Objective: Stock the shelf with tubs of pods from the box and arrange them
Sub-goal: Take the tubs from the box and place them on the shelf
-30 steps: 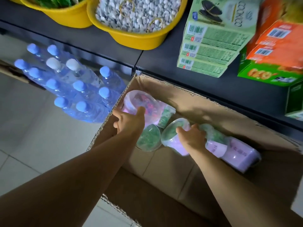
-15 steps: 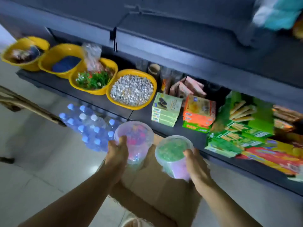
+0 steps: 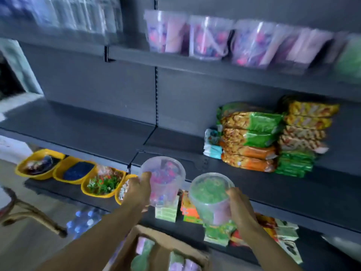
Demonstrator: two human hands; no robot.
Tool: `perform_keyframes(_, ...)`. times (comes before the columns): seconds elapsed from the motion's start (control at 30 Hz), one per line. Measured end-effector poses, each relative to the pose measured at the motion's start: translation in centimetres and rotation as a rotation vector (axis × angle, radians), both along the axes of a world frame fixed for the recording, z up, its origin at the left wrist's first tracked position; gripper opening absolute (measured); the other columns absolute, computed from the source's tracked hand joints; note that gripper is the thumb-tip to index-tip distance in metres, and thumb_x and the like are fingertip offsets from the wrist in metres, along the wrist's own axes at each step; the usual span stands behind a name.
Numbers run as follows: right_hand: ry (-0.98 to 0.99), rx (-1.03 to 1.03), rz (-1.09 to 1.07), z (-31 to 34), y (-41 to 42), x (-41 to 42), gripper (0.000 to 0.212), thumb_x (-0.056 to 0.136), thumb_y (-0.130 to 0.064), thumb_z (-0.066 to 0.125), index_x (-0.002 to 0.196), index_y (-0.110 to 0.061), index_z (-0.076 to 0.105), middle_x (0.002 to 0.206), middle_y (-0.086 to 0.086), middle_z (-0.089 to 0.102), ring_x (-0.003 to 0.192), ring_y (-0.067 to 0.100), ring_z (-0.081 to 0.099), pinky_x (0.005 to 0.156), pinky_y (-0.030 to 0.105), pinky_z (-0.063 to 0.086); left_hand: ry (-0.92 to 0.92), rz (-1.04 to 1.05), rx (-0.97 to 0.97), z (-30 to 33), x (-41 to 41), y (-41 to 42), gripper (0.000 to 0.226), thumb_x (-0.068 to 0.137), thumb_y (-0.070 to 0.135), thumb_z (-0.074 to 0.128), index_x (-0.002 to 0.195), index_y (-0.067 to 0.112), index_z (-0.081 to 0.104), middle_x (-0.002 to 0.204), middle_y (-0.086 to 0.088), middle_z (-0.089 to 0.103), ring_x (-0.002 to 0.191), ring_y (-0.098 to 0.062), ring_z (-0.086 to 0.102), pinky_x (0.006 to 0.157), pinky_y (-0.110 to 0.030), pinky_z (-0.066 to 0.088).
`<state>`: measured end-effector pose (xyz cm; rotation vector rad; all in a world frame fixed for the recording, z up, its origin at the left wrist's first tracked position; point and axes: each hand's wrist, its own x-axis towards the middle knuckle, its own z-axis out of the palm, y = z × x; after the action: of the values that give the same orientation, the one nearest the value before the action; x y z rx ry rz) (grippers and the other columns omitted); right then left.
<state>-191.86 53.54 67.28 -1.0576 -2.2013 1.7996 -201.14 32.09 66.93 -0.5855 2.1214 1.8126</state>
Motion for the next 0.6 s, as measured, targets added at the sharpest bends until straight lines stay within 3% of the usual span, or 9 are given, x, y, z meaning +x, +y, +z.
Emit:
perform_keyframes(0.1,0.084,0.031,-0.059,5.5,1.5,1.6,0.022,0.091,-0.034,0.049,0.076,-0.021,0.056,0.087,0.008,0.059,0.081,0.023,0.056,0.073,0.036,0.046,0.033,-0.032,0.103,5.8,0.2,1.5,0.071,0.074,0.063,0.049,0.117,0.007,0.043,0.114,-0.017,0.053,0.1,-0.039,0.06,0.076,-0.05,0.055)
perform_keyframes(0.2,0.1,0.036,-0.16,10.0,3.3,3.1,0.027,0.089,-0.042,0.046,0.082,-0.019,0.059,0.097,0.01,0.061,0.09,0.028,0.059,0.083,0.044,0.052,0.096,-0.088,0.149,10.5,0.2,3.2,0.048,0.092,0.045,0.047,0.117,0.005,0.038,0.113,-0.016,0.047,0.098,-0.038,0.058,0.053,-0.036,0.05)
perform_keyframes(0.3,0.139,0.003,-0.255,14.4,4.9,4.9,0.037,0.078,-0.05,0.047,0.092,-0.018,0.058,0.105,0.011,0.06,0.1,0.032,0.058,0.092,0.052,0.049,0.121,-0.17,0.247,14.9,0.5,4.9,0.055,0.088,0.047,0.051,0.122,0.006,0.039,0.121,-0.014,0.05,0.102,-0.037,0.06,0.06,-0.042,0.056)
perform_keyframes(0.37,0.203,-0.007,-0.305,17.3,5.9,6.3,0.026,0.088,-0.041,0.047,0.098,-0.019,0.057,0.107,0.011,0.058,0.101,0.031,0.056,0.094,0.051,0.048,0.127,-0.236,0.311,17.6,1.0,6.1,0.064,0.081,0.049,0.054,0.129,0.008,0.043,0.122,-0.015,0.055,0.097,-0.035,0.064,0.064,-0.045,0.057)
perform_keyframes(0.47,0.27,0.032,-0.38,20.6,8.0,8.3,0.025,0.09,-0.037,0.043,0.104,-0.02,0.055,0.11,0.01,0.057,0.101,0.03,0.056,0.094,0.05,0.049,0.168,-0.317,0.322,20.5,1.3,8.2,0.057,0.087,0.047,0.05,0.129,0.008,0.047,0.117,-0.015,0.061,0.089,-0.031,0.066,0.059,-0.039,0.057)
perform_keyframes(0.6,0.337,0.062,-0.461,24.2,10.9,10.6,0.023,0.092,-0.035,0.044,0.102,-0.016,0.053,0.099,0.008,0.056,0.091,0.028,0.055,0.092,0.048,0.049,0.217,-0.4,0.285,23.6,1.9,11.8,0.054,0.09,0.05,0.046,0.125,0.008,0.049,0.114,-0.014,0.062,0.089,-0.03,0.066,0.061,-0.038,0.058)
